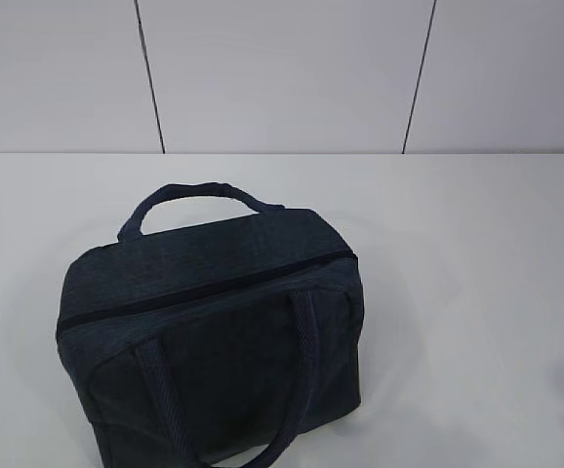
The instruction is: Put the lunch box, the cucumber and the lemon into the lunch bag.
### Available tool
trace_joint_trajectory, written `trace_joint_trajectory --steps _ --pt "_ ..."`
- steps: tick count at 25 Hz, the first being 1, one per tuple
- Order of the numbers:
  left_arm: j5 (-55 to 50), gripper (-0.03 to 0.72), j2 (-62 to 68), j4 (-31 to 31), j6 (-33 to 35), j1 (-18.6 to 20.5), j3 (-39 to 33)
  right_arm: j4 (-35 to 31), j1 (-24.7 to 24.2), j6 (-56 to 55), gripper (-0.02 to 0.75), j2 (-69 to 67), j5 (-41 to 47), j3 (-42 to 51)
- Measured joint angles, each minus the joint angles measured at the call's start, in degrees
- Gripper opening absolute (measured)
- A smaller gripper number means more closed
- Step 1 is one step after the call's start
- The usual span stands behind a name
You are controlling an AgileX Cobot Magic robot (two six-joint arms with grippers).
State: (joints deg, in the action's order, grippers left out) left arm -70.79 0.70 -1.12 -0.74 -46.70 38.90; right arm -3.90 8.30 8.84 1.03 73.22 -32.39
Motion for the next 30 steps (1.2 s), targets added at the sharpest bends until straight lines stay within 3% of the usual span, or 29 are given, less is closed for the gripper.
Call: trace_joint_trajectory --steps 12,25,27,30 --pt "5.5 0.251 0.0 1.1 0.1 0.0 -9.0 -3.4 0.0 4.8 0.408 0.0 -5.4 2.3" --pt "6.7 0.241 0.0 4.4 0.2 0.1 -9.6 -3.4 0.0 4.9 0.408 0.0 -7.0 3.3" --pt "6.7 0.241 0.0 4.4 0.2 1.1 -9.6 -3.3 0.0 4.9 0.408 0.0 -7.0 3.3" --pt "6.7 0.237 0.0 3.5 0.2 6.1 -9.6 -3.1 0.0 5.0 0.408 0.0 -7.1 3.3"
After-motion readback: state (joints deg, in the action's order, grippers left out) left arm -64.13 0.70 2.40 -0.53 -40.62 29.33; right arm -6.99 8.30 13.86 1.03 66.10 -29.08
